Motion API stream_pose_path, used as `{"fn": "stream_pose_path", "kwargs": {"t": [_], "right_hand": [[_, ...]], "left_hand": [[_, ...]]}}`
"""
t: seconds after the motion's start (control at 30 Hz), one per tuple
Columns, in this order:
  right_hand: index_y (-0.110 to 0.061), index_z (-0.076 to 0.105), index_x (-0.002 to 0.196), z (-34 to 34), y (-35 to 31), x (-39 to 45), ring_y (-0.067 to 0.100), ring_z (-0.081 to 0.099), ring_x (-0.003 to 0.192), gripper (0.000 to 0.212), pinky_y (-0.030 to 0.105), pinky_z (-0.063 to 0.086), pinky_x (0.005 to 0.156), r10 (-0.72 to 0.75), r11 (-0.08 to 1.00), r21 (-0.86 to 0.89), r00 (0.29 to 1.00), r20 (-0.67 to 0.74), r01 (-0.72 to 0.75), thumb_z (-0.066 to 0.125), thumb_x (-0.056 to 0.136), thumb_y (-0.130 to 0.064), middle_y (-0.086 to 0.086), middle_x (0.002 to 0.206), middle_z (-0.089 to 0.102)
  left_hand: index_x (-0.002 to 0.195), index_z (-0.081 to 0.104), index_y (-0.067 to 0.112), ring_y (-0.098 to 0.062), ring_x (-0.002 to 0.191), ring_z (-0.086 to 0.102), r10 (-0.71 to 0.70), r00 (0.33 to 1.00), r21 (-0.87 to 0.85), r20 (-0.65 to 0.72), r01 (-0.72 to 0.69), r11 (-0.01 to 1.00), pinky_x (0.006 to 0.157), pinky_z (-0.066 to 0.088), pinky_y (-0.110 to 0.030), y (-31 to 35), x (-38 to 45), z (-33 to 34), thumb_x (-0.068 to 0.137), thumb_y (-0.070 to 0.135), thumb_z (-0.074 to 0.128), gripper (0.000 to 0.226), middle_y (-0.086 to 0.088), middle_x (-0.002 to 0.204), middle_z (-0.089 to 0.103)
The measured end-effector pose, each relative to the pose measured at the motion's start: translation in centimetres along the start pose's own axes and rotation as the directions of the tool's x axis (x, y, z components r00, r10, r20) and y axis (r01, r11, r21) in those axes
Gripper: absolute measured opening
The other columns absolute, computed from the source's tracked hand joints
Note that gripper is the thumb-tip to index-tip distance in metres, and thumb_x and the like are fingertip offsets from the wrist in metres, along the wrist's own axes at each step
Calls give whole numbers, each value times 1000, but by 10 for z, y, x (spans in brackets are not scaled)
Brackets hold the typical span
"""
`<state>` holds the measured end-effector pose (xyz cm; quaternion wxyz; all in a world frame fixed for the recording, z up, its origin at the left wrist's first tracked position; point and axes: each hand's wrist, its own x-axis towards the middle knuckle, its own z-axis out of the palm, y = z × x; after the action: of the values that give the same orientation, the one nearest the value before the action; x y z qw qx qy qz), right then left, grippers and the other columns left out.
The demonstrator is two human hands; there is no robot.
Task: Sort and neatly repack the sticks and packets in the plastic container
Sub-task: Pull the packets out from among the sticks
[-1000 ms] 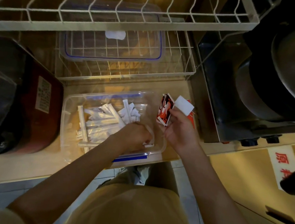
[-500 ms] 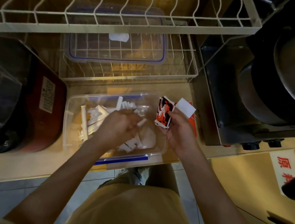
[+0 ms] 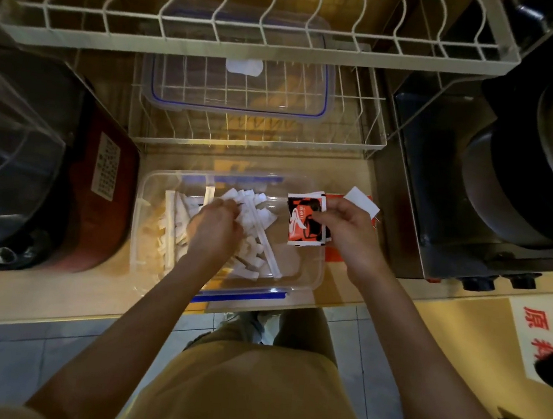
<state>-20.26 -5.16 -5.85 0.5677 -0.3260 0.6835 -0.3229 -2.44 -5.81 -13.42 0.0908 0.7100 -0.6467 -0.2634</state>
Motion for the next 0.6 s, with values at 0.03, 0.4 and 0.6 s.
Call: {"fn": "stream_pose_path", "kwargs": {"t": [0.03,0.4,0.6], "right_hand": [[-2,63,104,-1,1,0,-13,60,50,18,2,42,43,3,1000,-8,1000,-1,-3,54,89,-3,-7,76,62],[-5,63,104,2,7,-2,0,60,66,18,5,45,48,15,1000,5,999,-51,-15,57,88,-7,-6,77,63],[-7,63,104,2,11,-2,2,59,69,17,3,45,47,4,1000,32,996,-89,-1,55,89,-8,-7,78,62]], "left_hand": [[104,61,10,-32,95,61,5,1000,10,-15,-4,1000,78,53,-41,1,1,1,83,10,53,22,-15,108,61],[112,62,16,-20,136,29,483,721,248,497,-651,717,111,21,-30,32,-8,15,90,19,50,25,0,138,48],[115,59,8,-25,135,30,433,670,387,603,-721,575,113,18,-38,47,-9,9,92,15,45,28,-8,132,54]]}}
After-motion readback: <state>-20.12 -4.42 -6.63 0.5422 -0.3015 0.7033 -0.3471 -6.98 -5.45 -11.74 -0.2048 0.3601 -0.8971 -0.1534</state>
